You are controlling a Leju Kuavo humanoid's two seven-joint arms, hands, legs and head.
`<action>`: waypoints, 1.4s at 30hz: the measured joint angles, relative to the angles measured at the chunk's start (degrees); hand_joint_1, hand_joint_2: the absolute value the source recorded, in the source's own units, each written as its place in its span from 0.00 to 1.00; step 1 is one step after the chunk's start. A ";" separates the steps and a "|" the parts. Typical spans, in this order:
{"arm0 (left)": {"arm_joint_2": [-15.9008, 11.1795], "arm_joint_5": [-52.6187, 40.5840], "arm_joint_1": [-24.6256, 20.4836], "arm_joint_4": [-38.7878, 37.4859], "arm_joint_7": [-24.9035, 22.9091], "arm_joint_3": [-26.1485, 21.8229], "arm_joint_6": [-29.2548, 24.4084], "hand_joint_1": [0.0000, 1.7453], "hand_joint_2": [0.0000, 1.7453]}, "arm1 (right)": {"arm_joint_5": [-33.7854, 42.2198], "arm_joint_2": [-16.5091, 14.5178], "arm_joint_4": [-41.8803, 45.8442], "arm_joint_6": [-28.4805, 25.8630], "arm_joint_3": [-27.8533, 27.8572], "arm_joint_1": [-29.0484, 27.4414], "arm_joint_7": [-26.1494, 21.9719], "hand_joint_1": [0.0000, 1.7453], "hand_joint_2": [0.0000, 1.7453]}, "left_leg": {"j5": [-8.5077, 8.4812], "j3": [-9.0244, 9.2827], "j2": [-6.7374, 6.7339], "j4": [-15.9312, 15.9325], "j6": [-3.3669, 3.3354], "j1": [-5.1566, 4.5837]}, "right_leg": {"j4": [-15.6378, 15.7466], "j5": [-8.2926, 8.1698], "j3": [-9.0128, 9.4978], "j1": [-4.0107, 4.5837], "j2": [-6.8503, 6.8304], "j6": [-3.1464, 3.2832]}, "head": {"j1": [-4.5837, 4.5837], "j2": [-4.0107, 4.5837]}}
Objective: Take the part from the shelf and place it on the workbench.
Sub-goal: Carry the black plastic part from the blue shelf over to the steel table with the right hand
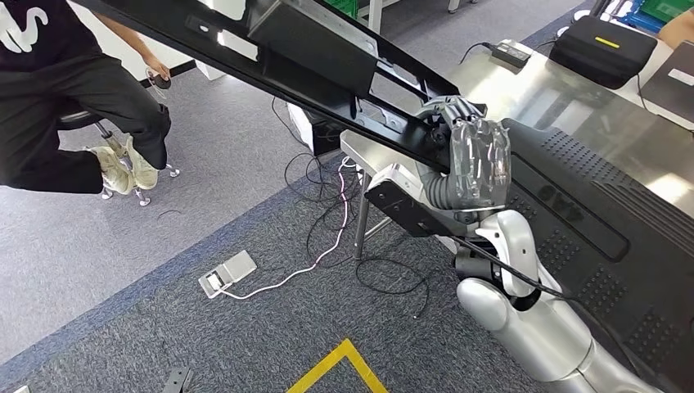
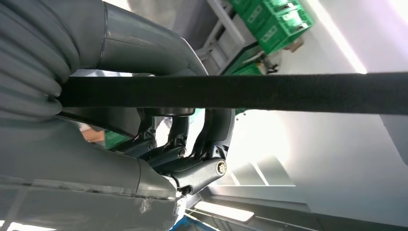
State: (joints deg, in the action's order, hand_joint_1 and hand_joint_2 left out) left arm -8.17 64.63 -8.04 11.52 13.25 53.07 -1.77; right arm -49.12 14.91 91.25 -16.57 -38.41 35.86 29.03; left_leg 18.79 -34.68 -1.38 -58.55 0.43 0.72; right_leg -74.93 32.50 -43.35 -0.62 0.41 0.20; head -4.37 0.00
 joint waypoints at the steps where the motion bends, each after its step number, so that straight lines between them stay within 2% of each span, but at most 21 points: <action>1: 0.01 0.02 0.03 0.00 0.00 0.00 0.00 0.00 1.00 | 0.01 0.00 -0.12 0.00 -0.07 0.02 -0.02 1.00 1.00 | 0.06 0.08 -0.35 -0.03 0.08 0.00 | 2.99 -1.78 1.51 -0.04 -0.32 0.03 | -0.16 0.00; 4: 0.01 0.08 0.07 0.00 0.10 0.00 0.00 0.00 1.00 | -0.08 -0.10 -0.33 0.01 -0.28 0.31 -0.12 1.00 1.00 | 0.41 0.25 -1.25 -0.27 0.70 -0.25 | 13.98 -5.95 6.76 0.46 -2.77 0.62 | -0.54 0.00; 5: 0.01 0.09 0.09 0.00 0.16 0.00 0.00 0.00 1.00 | -0.10 -0.18 -0.39 0.02 -0.38 0.43 -0.16 1.00 1.00 | 0.49 0.26 -1.56 -0.34 0.96 -0.37 | 15.32 -6.09 7.29 0.71 -3.18 0.91 | -0.46 0.00; 7: 0.00 0.12 0.11 0.00 0.22 0.00 0.00 0.00 1.00 | -0.13 -0.31 -0.57 0.03 -0.52 0.59 -0.23 1.00 1.00 | 0.59 0.40 -2.24 -0.35 1.53 -0.40 | 15.61 -6.06 7.31 0.92 -2.47 1.54 | -0.12 0.00; 9: 0.00 0.13 0.08 0.00 0.28 0.01 0.00 0.00 1.00 | -0.13 -0.40 -0.72 0.03 -0.55 0.85 -0.25 1.00 1.00 | 1.69 0.32 -1.80 -1.55 2.15 -0.16 | 16.05 -6.29 7.60 0.80 -1.73 2.19 | 0.07 0.00; 11: 0.00 0.11 0.11 0.00 0.32 0.02 -0.01 0.00 1.00 | -0.11 -0.62 -0.80 0.02 -0.63 1.19 -0.33 1.00 1.00 | 4.73 -1.71 -0.21 -6.62 2.57 0.03 | 16.38 -6.49 7.85 0.61 -1.04 2.72 | 0.50 0.00; 13: 0.00 0.11 0.27 0.00 0.32 0.02 -0.03 0.00 1.00 | 0.05 -0.82 -1.02 0.05 -0.85 1.32 -0.43 1.00 1.00 | 7.90 -5.34 0.68 -14.13 2.76 0.04 | 16.34 -6.50 7.84 0.68 -0.09 2.92 | 1.12 0.00; 14: 0.00 0.11 0.37 0.00 0.30 0.02 -0.04 0.00 1.00 | 0.16 -0.87 -1.18 0.08 -0.97 1.31 -0.45 1.00 1.00 | 8.30 -6.51 0.81 -16.37 2.79 0.03 | 16.27 -6.48 7.83 0.73 0.45 2.93 | 1.33 0.00; 16: 0.00 0.10 0.47 0.00 0.25 0.02 -0.04 0.00 1.00 | 0.32 -0.90 -1.50 0.11 -1.14 1.33 -0.46 1.00 1.00 | 5.91 -5.92 1.01 -14.47 2.69 0.06 | 16.10 -6.46 7.85 0.74 1.56 2.92 | 1.71 0.00; 19: -0.05 0.08 0.39 0.00 0.23 0.02 -0.06 0.00 1.00 | 0.49 -0.92 -1.87 0.11 -1.25 1.48 -0.46 1.00 1.00 | 0.75 -1.43 3.55 -3.67 2.34 0.37 | 15.67 -6.35 7.51 0.79 3.04 2.56 | 2.27 0.00; 21: -0.07 0.05 0.40 0.00 0.22 0.02 -0.07 0.00 1.00 | 0.60 -0.92 -2.04 0.11 -1.35 1.60 -0.46 1.00 1.00 | 0.39 -0.62 4.71 -1.06 2.00 0.37 | 15.55 -6.47 7.04 0.70 3.89 2.01 | 2.40 0.00; 23: -0.07 0.04 0.34 0.00 0.20 0.02 -0.07 0.00 1.00 | 0.64 -0.92 -2.17 0.11 -1.42 1.65 -0.46 1.00 1.00 | 0.20 -0.49 3.92 -0.61 1.41 0.34 | 15.54 -6.52 6.80 0.44 4.41 1.35 | 2.41 0.00; 25: -0.07 0.03 0.23 0.00 0.20 0.02 -0.07 0.00 1.00 | 0.64 -0.91 -2.31 0.11 -1.43 1.80 -0.45 1.00 1.00 | -0.11 -0.23 3.02 -0.12 0.71 0.44 | 13.24 -4.97 5.81 0.46 3.13 0.85 | 2.15 0.00; 28: -0.07 0.02 0.30 0.00 0.20 0.02 -0.07 0.00 1.00 | 0.69 -0.90 -2.51 0.11 -1.59 1.98 -0.42 1.00 1.00 | -0.14 -0.17 1.61 0.07 0.22 0.31 | 2.61 0.10 0.89 0.32 0.60 0.42 | 1.34 0.00; 30: -0.07 -0.02 0.35 0.00 0.20 0.02 -0.07 0.00 1.00 | 0.78 -0.90 -2.69 0.12 -1.73 1.96 -0.33 1.00 1.00 | -0.06 -0.15 0.71 0.04 0.19 0.27 | -0.80 0.55 -0.78 0.11 0.14 0.24 | 0.92 0.00; 31: -0.07 -0.03 0.33 0.00 0.20 0.02 -0.07 0.00 1.00 | 0.80 -0.88 -2.76 0.12 -1.75 1.95 -0.24 1.00 1.00 | 0.01 -0.07 0.32 0.03 0.23 0.28 | 0.82 -0.78 0.01 0.04 -0.05 0.22 | 0.68 0.00; 33: -0.07 -0.06 0.30 0.00 0.19 0.02 -0.07 0.00 1.00 | 0.81 -0.85 -2.85 0.12 -1.75 2.00 -0.10 1.00 1.00 | 0.27 0.18 -0.36 0.00 0.55 0.26 | 8.75 -4.57 3.95 0.15 -1.46 0.47 | 0.08 0.00; 35: -0.07 -0.13 0.25 0.00 0.16 0.02 -0.07 0.00 1.00 | 0.80 -0.85 -2.87 0.11 -1.79 2.15 -0.07 1.00 1.00 | 0.52 0.28 -0.95 -0.18 1.05 0.04 | 14.73 -6.38 6.72 0.65 -2.97 1.00 | -0.21 0.00; 36: -0.07 -0.18 0.23 0.00 0.16 0.02 -0.07 0.00 1.00 | 0.79 -0.84 -2.88 0.11 -1.81 2.21 -0.05 1.00 1.00 | 0.60 0.28 -1.29 -0.24 1.31 -0.08 | 15.59 -6.31 6.99 0.89 -3.23 1.24 | -0.16 0.00; 39: -0.07 -0.33 0.10 0.00 0.14 0.02 -0.07 0.00 1.00 | 0.80 -0.78 -2.96 0.11 -1.84 2.33 0.08 1.00 1.00 | 1.37 0.48 -1.86 -0.78 2.21 0.00 | 16.15 -6.45 7.20 0.86 -2.02 2.09 | 0.11 0.00; 42: -0.07 -0.49 -0.02 0.00 0.13 0.02 -0.05 0.00 1.00 | 0.81 -0.85 -2.98 0.16 -1.95 2.71 0.09 1.00 1.00 | 5.76 -2.52 0.08 -8.37 2.86 0.24 | 16.57 -6.66 7.64 0.63 -0.99 2.83 | 0.83 0.00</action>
State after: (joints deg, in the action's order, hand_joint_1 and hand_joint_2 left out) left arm -8.24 64.14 -8.06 11.52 13.38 53.09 -1.83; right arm -48.30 14.06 88.27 -16.40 -40.36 38.56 29.11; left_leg 24.56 -37.21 -1.30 -66.92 3.29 0.96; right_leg -58.36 25.83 -35.70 0.01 -0.58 3.03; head -3.53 0.00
